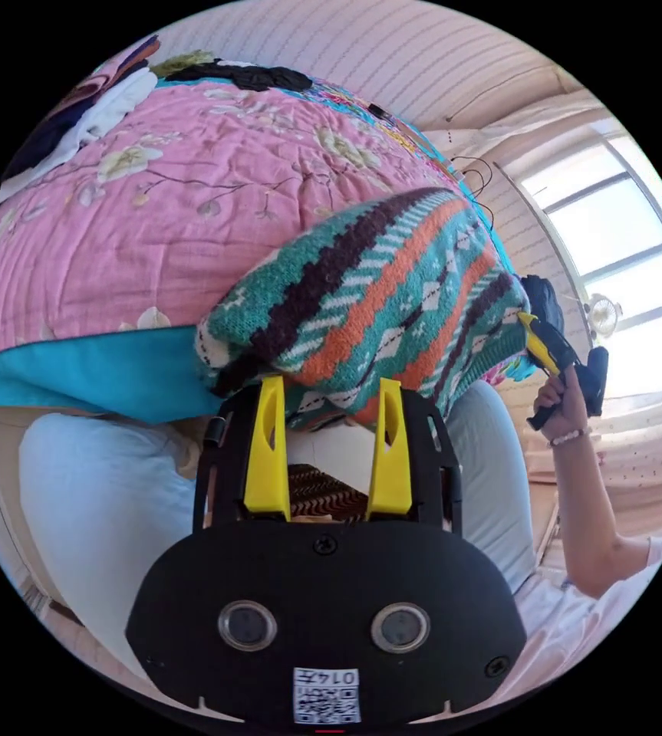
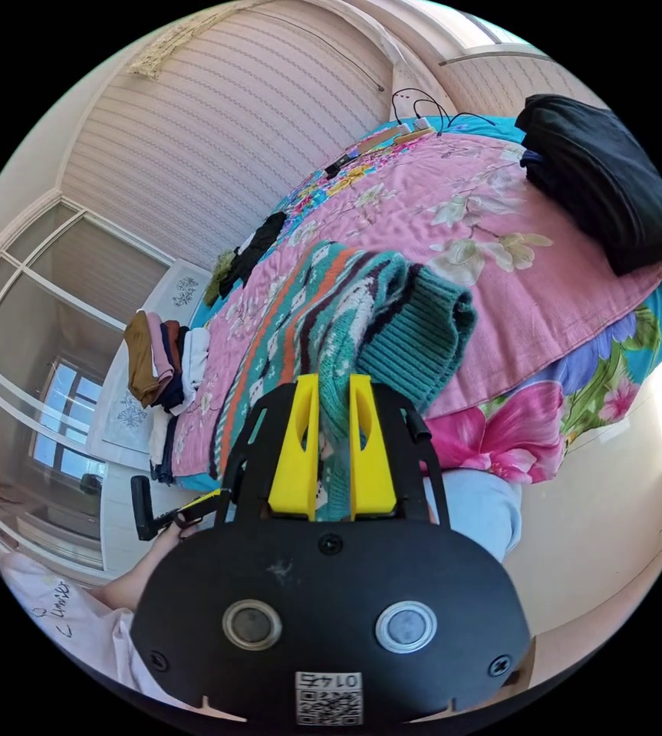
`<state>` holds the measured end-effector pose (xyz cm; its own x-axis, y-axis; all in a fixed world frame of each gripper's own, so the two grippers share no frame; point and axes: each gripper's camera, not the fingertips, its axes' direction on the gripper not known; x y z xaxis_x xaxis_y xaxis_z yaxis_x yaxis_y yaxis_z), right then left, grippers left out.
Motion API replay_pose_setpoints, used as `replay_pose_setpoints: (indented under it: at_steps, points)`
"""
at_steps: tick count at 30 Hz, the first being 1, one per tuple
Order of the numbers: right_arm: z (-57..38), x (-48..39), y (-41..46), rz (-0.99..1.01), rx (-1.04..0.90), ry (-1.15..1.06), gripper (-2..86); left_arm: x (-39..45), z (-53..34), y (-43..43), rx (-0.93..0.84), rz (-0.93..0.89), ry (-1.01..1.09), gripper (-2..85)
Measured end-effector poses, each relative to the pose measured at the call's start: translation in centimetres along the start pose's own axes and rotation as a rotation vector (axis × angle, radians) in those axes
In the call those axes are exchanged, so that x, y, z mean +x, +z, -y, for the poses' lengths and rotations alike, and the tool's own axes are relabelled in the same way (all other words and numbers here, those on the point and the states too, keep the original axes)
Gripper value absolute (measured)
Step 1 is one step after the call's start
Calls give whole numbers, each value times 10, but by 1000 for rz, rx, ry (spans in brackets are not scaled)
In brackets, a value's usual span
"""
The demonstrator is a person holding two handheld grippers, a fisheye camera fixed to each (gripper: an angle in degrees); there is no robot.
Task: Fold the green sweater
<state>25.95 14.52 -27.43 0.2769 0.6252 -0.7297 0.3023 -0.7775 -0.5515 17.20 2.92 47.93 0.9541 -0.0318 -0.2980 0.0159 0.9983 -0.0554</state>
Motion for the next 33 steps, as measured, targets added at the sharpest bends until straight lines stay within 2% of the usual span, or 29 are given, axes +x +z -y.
replay_pose_setpoints:
  at_steps: [3, 8, 15, 20, 23, 26, 28, 30, 33]
  points:
    - [-1, 1, -8, 34, -12, -12, 67, -30, 1, 2, 14, -114, -126, 119]
    - [-3, -4, -33, 103, -2, -77, 65, -81, -7, -14, 5, -338, -171, 56]
    - [4, -43, -71, 371, 63, -273, 58, -46, -9, -119, 219, -351, 141, 44]
    - [43, -105, -119, 495, 230, -464, 54, -21, 22, -203, 352, -409, 320, 42]
    - [82, -143, -145, 547, 339, -528, 53, 10, 41, -256, 410, -377, 477, 43]
    - [133, -195, -158, 495, 378, -618, 54, 20, 75, -290, 433, -390, 484, 46]
    - [173, -225, -146, 418, 313, -603, 54, 10, 111, -293, 407, -379, 434, 49]
    - [215, -250, -116, 313, 230, -587, 56, -17, 171, -272, 362, -310, 330, 56]
    - [280, -268, -25, 163, 95, -547, 61, -67, 241, -212, 251, -143, 212, 61]
